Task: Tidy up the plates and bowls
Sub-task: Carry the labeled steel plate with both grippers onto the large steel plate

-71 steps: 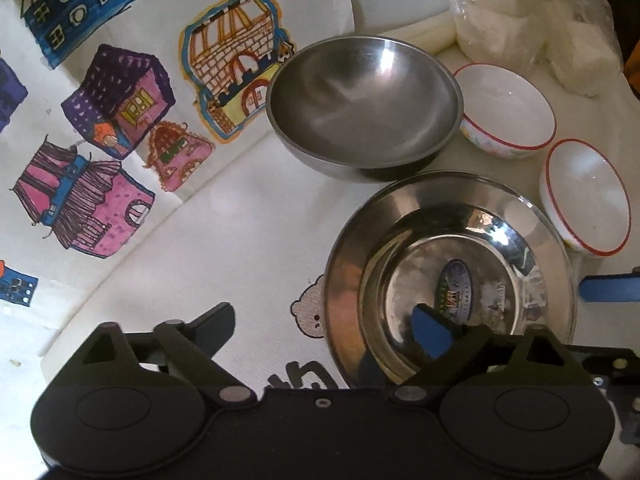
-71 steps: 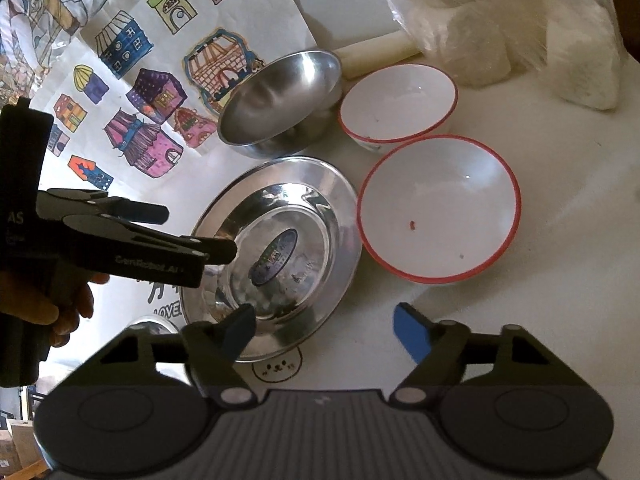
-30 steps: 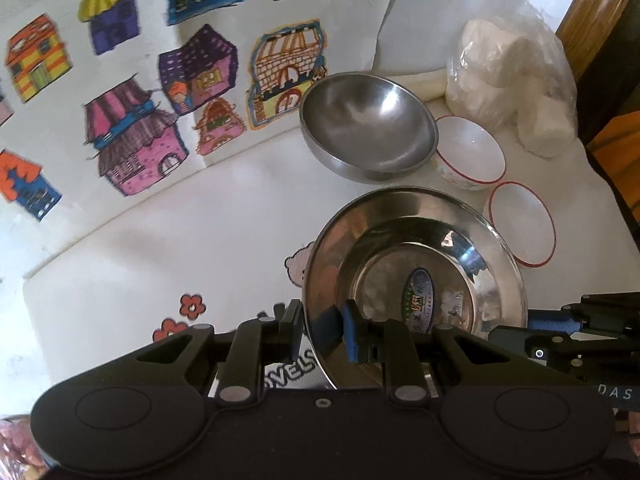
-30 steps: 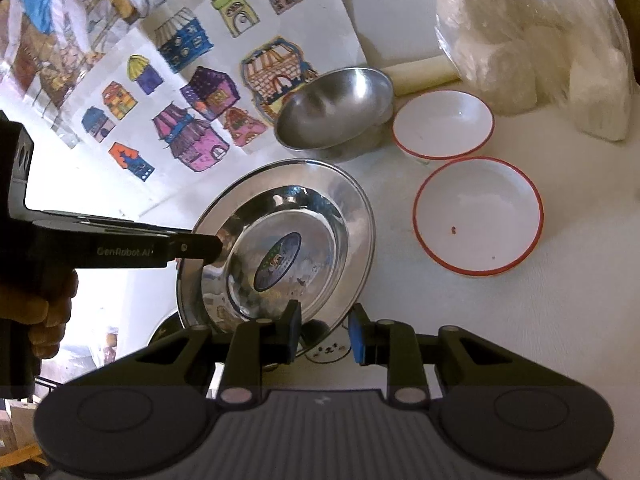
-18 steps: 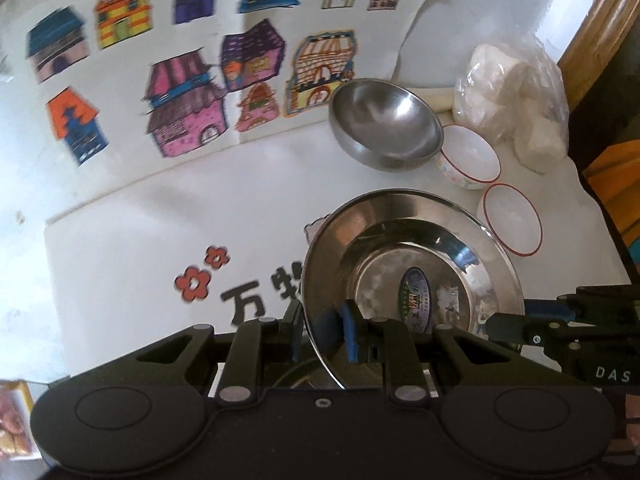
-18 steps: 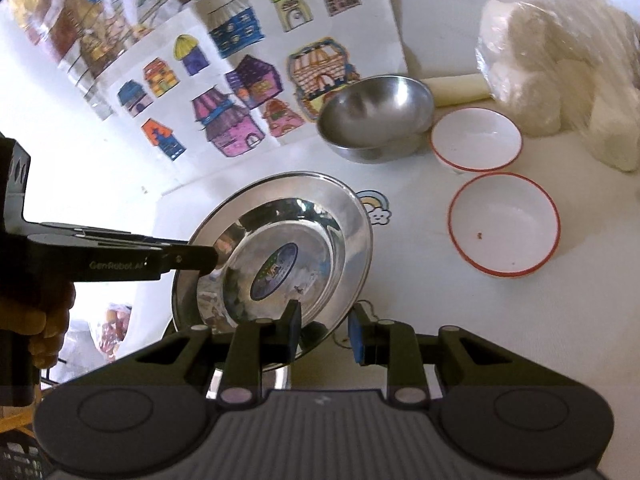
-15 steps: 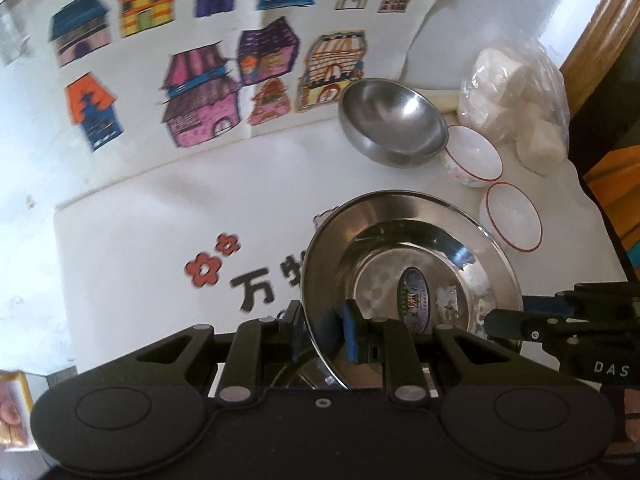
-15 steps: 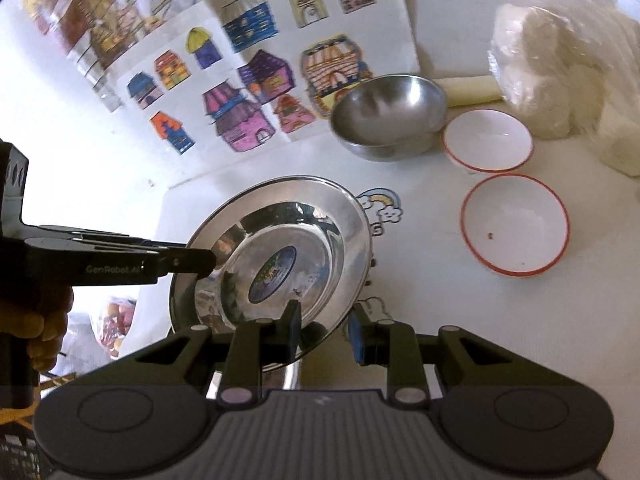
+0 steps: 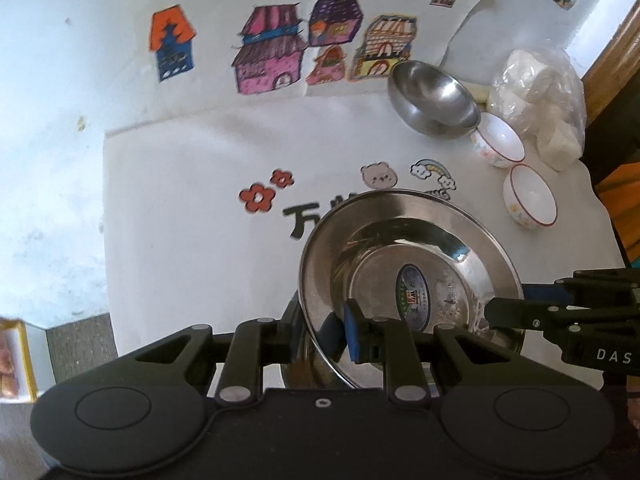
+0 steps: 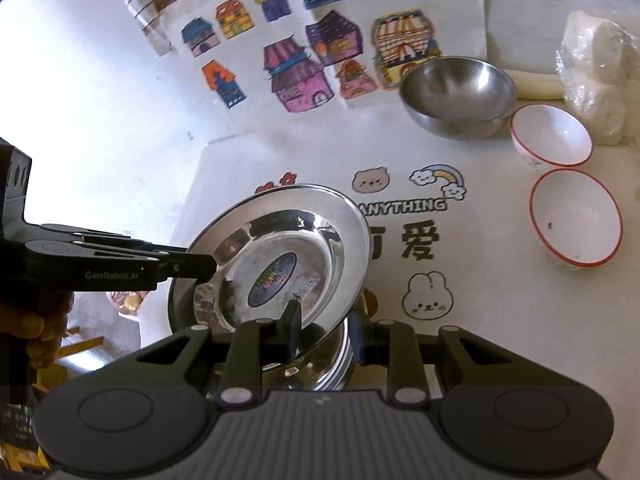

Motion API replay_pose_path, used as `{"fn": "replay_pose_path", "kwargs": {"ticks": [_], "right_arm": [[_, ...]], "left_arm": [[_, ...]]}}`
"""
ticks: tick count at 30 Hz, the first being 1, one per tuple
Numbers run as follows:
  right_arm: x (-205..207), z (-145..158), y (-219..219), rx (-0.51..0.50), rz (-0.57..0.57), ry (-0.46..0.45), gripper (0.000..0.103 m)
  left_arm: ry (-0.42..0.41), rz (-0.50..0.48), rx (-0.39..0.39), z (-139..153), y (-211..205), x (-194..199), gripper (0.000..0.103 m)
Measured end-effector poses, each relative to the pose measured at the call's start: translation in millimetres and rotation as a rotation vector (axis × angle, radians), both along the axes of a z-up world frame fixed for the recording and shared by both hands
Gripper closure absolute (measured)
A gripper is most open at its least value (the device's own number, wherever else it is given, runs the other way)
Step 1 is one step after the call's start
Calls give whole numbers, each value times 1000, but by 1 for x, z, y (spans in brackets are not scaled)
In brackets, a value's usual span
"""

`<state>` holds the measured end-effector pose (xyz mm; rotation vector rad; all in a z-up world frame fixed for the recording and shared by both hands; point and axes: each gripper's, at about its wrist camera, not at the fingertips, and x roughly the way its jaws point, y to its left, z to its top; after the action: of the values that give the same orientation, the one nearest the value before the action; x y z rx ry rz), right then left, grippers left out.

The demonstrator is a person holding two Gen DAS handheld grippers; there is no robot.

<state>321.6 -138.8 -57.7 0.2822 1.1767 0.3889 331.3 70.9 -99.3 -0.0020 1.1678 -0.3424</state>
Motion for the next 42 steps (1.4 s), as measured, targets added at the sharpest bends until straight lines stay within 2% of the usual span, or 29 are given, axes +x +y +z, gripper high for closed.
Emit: {"fn": "replay_pose_path", "kwargs": {"ticks": [14,20,42], "right_arm": [[-4,-7,8,-20,39,47,74],[-4,-11,11,-21,54,64,74],[-2,-21,15,-25,77,102,74]], "left_arm": [[16,0,19,-9,5,-21,77],[12,-18,54,-13,3,-26,75],[30,-51,105,-18,-3,-27,74]]}}
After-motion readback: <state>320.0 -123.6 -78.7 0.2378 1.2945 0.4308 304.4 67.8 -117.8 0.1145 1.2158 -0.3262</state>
